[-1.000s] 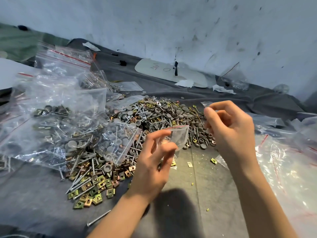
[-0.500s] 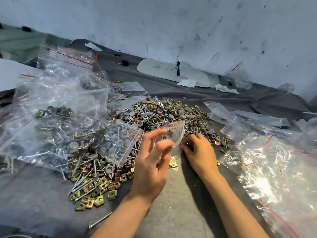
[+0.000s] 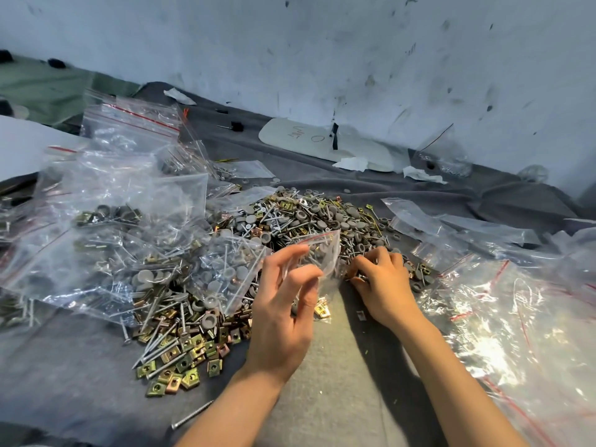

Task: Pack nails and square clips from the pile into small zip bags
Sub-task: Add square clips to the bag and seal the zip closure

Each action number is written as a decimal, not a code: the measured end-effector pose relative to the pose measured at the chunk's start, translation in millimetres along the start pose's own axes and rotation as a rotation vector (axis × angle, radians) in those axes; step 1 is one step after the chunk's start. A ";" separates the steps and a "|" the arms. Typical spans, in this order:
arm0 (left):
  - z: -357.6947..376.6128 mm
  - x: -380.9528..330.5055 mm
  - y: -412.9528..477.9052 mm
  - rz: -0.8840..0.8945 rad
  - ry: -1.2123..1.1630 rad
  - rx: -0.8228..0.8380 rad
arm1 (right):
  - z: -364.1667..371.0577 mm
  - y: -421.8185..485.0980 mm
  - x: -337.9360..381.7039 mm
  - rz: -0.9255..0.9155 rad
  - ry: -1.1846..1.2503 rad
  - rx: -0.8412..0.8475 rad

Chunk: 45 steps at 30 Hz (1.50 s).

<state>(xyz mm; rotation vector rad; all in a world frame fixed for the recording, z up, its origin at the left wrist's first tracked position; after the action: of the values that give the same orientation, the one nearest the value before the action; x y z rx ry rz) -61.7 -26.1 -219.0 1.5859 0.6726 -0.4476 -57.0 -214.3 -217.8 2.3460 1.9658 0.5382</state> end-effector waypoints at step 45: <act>-23.2 -29.2 89.7 -0.139 -0.085 0.693 | 7.2 -31.7 10.3 0.319 0.390 -0.262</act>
<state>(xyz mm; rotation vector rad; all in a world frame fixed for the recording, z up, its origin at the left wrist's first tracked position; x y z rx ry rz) -27.4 -11.1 -129.3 2.1572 0.5942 -0.9166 -83.7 -196.7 -229.8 2.5350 1.5079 1.2720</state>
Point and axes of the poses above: each hand's wrist, its own y-axis towards the middle knuckle, its own z-axis out of the palm, x = y × z, the point moved 1 cm from there along y, towards the middle knuckle, and after that the axes turned 5 degrees about y, right-handed, at the moved point
